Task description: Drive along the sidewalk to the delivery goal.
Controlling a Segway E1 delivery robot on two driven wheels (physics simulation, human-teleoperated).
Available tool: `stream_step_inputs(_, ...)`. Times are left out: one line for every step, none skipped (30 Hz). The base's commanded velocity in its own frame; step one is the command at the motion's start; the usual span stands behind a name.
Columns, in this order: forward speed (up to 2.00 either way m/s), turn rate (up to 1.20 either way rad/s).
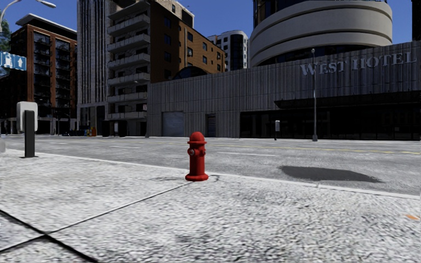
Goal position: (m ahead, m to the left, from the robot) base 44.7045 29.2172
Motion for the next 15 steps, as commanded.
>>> stream_step_inputs(1.53, 0.55)
stream_step_inputs(1.53, 0.55)
stream_step_inputs(1.53, 0.55)
stream_step_inputs(1.53, 0.55)
stream_step_inputs(1.53, 0.55)
stream_step_inputs(1.53, 0.55)
stream_step_inputs(1.53, 0.55)
stream_step_inputs(1.53, 0.55)
stream_step_inputs(1.54, 0.55)
stream_step_inputs(1.54, 0.55)
stream_step_inputs(1.54, 0.55)
stream_step_inputs(1.54, 0.55)
stream_step_inputs(1.54, 0.55)
stream_step_inputs(1.54, 0.55)
stream_step_inputs(1.54, 0.55)
